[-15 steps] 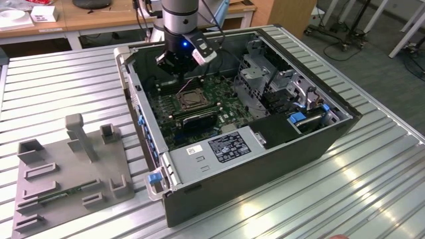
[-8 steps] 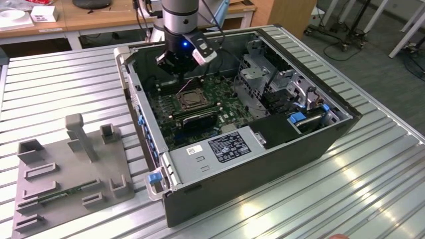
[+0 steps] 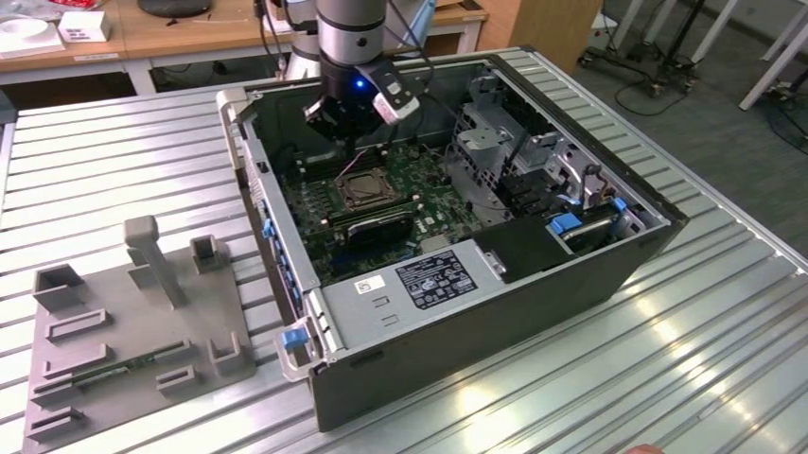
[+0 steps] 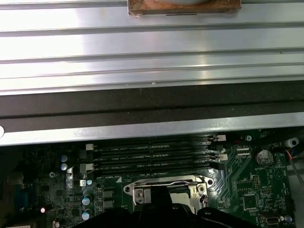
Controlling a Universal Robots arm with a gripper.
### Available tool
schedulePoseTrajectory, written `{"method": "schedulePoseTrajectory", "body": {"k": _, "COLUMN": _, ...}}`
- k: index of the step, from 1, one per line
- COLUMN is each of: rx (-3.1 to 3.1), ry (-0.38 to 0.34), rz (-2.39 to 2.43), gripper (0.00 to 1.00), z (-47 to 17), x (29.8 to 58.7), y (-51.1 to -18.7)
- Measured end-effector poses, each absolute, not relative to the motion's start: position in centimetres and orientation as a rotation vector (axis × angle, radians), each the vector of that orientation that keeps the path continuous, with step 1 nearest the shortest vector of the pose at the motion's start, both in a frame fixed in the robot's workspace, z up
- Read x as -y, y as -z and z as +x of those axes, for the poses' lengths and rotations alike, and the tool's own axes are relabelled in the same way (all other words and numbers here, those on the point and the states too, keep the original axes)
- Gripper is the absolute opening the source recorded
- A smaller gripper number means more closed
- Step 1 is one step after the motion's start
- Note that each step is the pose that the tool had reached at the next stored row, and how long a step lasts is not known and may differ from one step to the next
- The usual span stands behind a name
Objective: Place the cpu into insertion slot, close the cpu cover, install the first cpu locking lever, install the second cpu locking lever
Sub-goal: 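Install the first cpu locking lever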
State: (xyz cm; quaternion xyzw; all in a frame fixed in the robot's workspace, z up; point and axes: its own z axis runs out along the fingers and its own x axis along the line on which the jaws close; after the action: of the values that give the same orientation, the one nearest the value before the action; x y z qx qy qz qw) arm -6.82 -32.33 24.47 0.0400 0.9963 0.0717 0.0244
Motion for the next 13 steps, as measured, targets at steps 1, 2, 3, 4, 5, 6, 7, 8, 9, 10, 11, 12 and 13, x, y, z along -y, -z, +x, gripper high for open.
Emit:
{"method": "schedulePoseTrajectory", "body": {"k": 1, "rx": -3.082, "ry": -0.235, "rz": 0.124, "gripper": 0.11, "z": -6.8, "x": 32.3, "y": -24.5}}
{"method": "schedulePoseTrajectory", "body": {"k": 2, "rx": -3.081, "ry": -0.244, "rz": 0.124, "gripper": 0.11, "z": -6.8, "x": 32.3, "y": -24.4}}
{"method": "schedulePoseTrajectory", "body": {"k": 3, "rx": -3.081, "ry": -0.252, "rz": 0.124, "gripper": 0.11, "z": -6.8, "x": 32.3, "y": -24.4}}
{"method": "schedulePoseTrajectory", "body": {"k": 4, "rx": -3.08, "ry": -0.26, "rz": 0.125, "gripper": 0.11, "z": -6.8, "x": 32.3, "y": -24.4}}
{"method": "schedulePoseTrajectory", "body": {"k": 5, "rx": -3.08, "ry": -0.268, "rz": 0.125, "gripper": 0.11, "z": -6.7, "x": 32.3, "y": -24.3}}
{"method": "schedulePoseTrajectory", "body": {"k": 6, "rx": -3.079, "ry": -0.273, "rz": 0.125, "gripper": 0.11, "z": -6.7, "x": 32.3, "y": -24.3}}
{"method": "schedulePoseTrajectory", "body": {"k": 7, "rx": -3.079, "ry": -0.275, "rz": 0.125, "gripper": 0.11, "z": -6.7, "x": 32.4, "y": -24.2}}
{"method": "schedulePoseTrajectory", "body": {"k": 8, "rx": -3.079, "ry": -0.278, "rz": 0.125, "gripper": 0.11, "z": -6.7, "x": 32.4, "y": -24.0}}
{"method": "schedulePoseTrajectory", "body": {"k": 9, "rx": -3.079, "ry": -0.282, "rz": 0.125, "gripper": 0.11, "z": -6.7, "x": 32.4, "y": -23.9}}
{"method": "schedulePoseTrajectory", "body": {"k": 10, "rx": -3.079, "ry": -0.286, "rz": 0.125, "gripper": 0.11, "z": -6.6, "x": 32.4, "y": -23.8}}
{"method": "schedulePoseTrajectory", "body": {"k": 11, "rx": -3.078, "ry": -0.29, "rz": 0.125, "gripper": 0.11, "z": -6.6, "x": 32.4, "y": -23.6}}
{"method": "schedulePoseTrajectory", "body": {"k": 12, "rx": -3.078, "ry": -0.294, "rz": 0.125, "gripper": 0.11, "z": -6.6, "x": 32.5, "y": -23.5}}
{"method": "schedulePoseTrajectory", "body": {"k": 13, "rx": -3.078, "ry": -0.3, "rz": 0.125, "gripper": 0.11, "z": -6.6, "x": 32.5, "y": -23.4}}
